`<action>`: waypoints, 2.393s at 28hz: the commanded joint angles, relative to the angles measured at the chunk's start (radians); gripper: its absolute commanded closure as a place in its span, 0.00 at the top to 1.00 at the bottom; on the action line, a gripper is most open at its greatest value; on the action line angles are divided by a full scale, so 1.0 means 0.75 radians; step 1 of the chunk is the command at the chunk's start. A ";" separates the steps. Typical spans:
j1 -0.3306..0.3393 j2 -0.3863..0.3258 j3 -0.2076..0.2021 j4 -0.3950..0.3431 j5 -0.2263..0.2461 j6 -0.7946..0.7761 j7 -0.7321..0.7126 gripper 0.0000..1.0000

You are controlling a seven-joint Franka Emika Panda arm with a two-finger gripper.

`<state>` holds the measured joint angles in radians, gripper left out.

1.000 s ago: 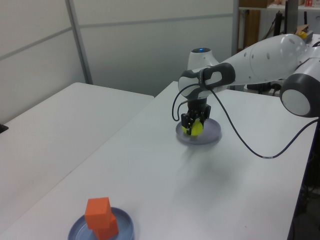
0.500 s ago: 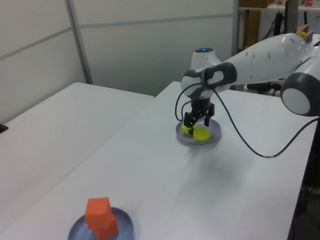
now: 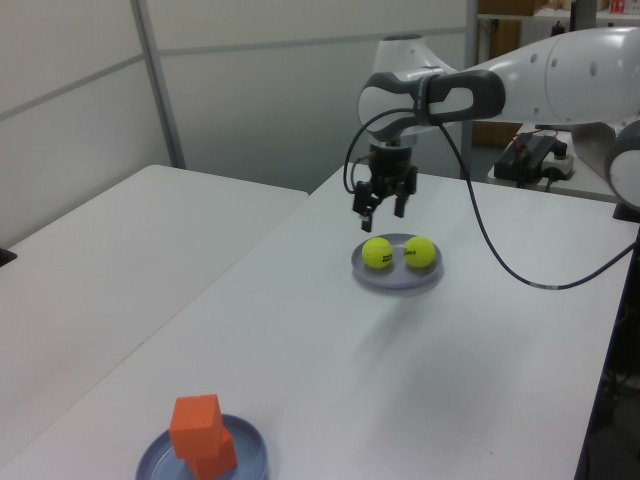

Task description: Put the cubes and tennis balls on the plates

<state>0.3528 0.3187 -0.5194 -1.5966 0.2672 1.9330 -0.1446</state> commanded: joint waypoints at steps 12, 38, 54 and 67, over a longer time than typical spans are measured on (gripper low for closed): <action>0.051 -0.220 0.328 -0.002 -0.205 -0.156 0.311 1.00; 0.053 -0.278 0.373 -0.011 -0.219 -0.197 0.346 1.00; 0.053 -0.280 0.371 -0.011 -0.219 -0.197 0.346 1.00; 0.053 -0.296 0.371 -0.013 -0.219 -0.197 0.346 1.00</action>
<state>0.3888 0.1342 -0.2438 -1.5844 0.1272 1.8100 0.0910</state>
